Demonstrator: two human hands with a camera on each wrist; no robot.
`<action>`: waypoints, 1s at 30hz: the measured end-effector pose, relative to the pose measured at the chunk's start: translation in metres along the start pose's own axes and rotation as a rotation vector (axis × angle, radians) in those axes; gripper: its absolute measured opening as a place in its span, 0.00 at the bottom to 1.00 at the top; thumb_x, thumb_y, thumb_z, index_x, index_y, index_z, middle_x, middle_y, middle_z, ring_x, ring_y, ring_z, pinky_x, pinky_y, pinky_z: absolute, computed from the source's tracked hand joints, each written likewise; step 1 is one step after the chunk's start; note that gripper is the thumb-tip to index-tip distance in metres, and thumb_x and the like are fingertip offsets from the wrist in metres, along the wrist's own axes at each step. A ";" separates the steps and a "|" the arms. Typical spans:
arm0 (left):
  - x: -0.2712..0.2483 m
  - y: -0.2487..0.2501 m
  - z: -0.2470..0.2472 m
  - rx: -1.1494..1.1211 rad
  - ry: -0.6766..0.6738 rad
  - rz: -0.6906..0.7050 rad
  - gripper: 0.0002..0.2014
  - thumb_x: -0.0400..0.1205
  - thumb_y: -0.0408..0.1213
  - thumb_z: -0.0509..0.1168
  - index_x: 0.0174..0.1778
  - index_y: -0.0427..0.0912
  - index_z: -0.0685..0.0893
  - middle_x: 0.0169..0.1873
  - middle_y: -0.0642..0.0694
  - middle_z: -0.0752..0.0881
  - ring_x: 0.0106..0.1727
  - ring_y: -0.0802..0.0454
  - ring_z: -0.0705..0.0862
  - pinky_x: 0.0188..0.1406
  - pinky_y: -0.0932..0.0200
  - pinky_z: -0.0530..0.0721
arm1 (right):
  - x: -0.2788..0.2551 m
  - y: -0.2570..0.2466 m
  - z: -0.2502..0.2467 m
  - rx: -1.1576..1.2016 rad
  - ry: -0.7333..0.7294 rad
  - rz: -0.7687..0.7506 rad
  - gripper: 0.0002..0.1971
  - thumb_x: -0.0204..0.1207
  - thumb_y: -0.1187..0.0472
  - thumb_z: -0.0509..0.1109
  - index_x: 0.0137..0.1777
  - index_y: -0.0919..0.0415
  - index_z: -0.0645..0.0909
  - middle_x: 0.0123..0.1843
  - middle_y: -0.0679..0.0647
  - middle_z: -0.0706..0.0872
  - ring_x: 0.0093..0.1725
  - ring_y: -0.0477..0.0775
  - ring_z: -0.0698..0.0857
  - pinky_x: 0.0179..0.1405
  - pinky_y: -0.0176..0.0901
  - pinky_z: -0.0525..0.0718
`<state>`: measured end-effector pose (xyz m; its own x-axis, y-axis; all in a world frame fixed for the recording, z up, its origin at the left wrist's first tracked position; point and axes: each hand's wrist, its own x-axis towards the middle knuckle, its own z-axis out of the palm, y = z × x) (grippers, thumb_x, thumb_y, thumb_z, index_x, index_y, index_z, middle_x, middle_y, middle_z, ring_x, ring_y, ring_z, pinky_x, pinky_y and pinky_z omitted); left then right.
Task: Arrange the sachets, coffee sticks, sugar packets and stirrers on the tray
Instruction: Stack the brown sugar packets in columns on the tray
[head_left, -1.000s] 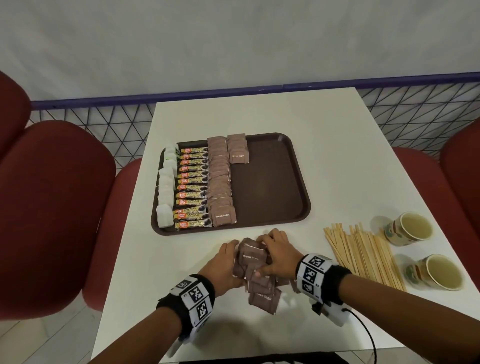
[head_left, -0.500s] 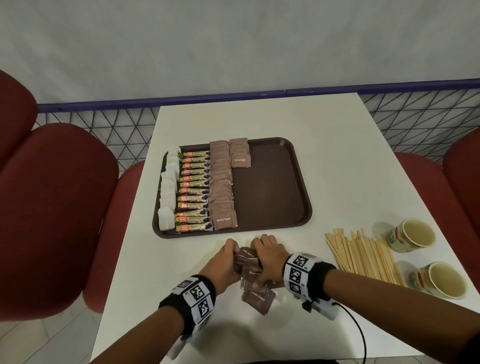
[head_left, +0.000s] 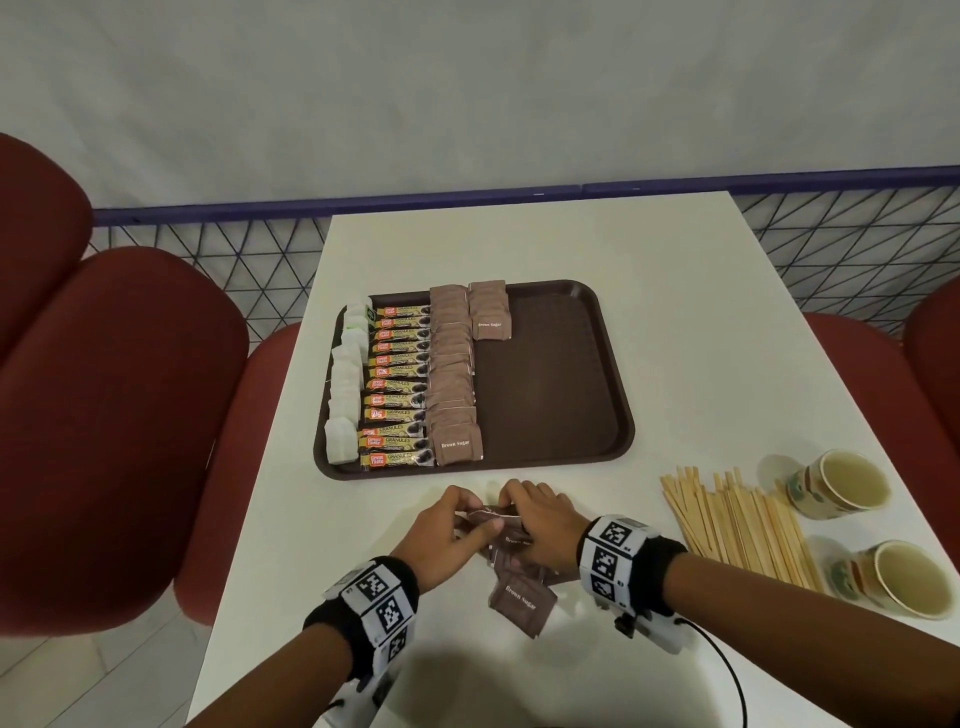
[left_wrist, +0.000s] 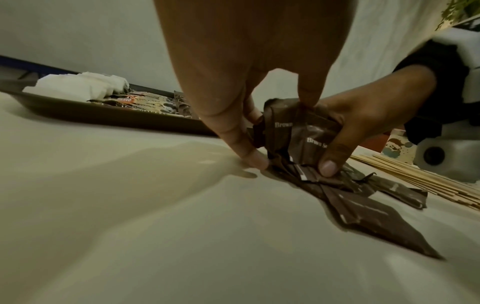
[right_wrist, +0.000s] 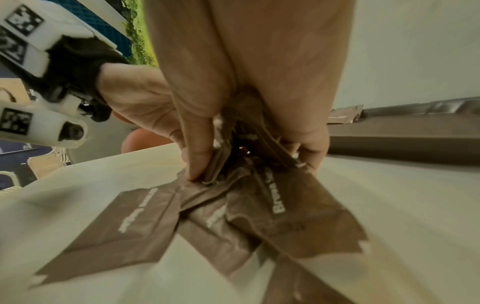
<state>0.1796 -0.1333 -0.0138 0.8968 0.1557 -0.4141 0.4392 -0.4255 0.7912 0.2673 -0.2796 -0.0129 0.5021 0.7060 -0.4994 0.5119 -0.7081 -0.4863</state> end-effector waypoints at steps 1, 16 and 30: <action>0.001 0.000 0.001 -0.010 0.008 -0.008 0.12 0.79 0.47 0.68 0.51 0.47 0.75 0.50 0.49 0.85 0.49 0.53 0.85 0.48 0.64 0.82 | 0.000 0.001 0.000 0.003 0.005 0.003 0.27 0.67 0.63 0.71 0.64 0.57 0.65 0.64 0.56 0.74 0.63 0.58 0.71 0.60 0.51 0.68; 0.009 0.004 0.000 0.028 -0.116 0.071 0.16 0.77 0.49 0.69 0.53 0.50 0.71 0.46 0.56 0.81 0.44 0.64 0.81 0.42 0.72 0.77 | 0.001 0.004 -0.016 0.280 0.035 -0.059 0.21 0.71 0.60 0.72 0.63 0.61 0.74 0.62 0.59 0.78 0.61 0.58 0.80 0.59 0.44 0.77; 0.010 -0.004 -0.021 -0.138 0.195 -0.040 0.16 0.85 0.41 0.59 0.69 0.46 0.76 0.55 0.50 0.85 0.50 0.63 0.82 0.44 0.76 0.76 | -0.002 0.030 -0.036 0.739 0.148 -0.061 0.24 0.67 0.74 0.75 0.53 0.48 0.73 0.54 0.53 0.82 0.55 0.51 0.82 0.60 0.45 0.81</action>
<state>0.1883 -0.1113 -0.0114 0.8660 0.3445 -0.3623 0.4657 -0.2921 0.8354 0.3069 -0.3015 -0.0006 0.6030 0.7014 -0.3800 -0.0326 -0.4544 -0.8902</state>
